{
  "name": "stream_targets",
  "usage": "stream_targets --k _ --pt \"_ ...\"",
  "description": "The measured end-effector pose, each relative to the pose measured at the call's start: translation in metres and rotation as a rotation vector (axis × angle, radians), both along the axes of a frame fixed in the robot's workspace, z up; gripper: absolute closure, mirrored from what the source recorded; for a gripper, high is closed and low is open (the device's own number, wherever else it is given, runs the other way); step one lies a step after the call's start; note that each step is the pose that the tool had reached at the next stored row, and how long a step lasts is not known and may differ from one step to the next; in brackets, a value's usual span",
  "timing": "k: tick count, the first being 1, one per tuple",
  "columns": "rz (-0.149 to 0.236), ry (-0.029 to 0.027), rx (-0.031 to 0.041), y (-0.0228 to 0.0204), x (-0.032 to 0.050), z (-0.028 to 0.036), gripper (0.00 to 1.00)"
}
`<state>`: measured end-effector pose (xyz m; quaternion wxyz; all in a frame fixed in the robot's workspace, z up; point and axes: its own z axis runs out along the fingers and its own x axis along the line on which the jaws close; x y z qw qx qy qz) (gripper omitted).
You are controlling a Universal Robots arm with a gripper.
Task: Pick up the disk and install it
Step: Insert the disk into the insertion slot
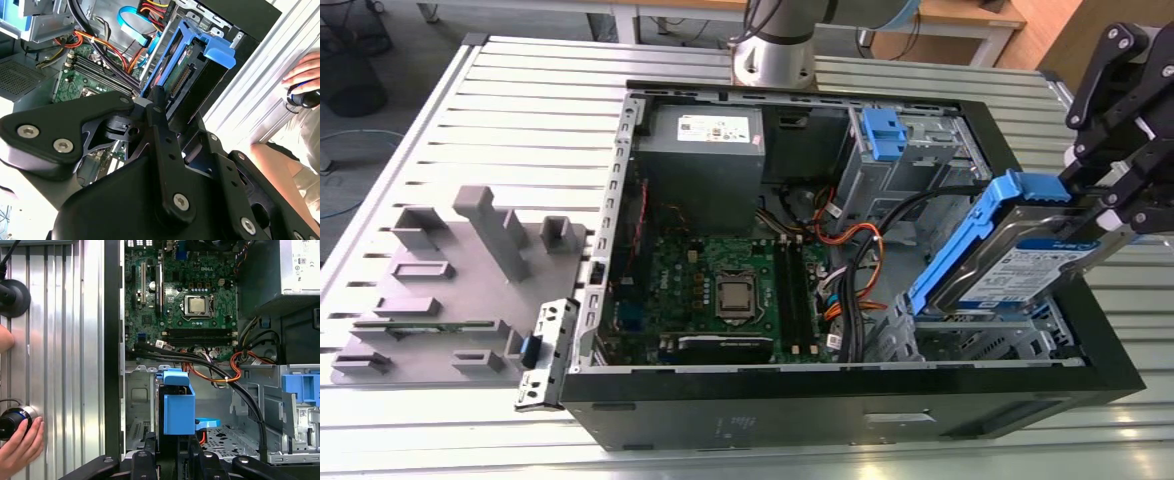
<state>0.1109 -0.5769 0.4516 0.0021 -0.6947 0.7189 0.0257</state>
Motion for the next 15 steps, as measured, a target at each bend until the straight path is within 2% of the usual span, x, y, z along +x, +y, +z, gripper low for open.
stream_targets --k 12,15 --pt "0.0 0.0 -0.0023 0.0 -0.0005 -0.0092 0.65" --pt "0.0 0.0 -0.0025 0.0 -0.0005 -0.0097 0.65"
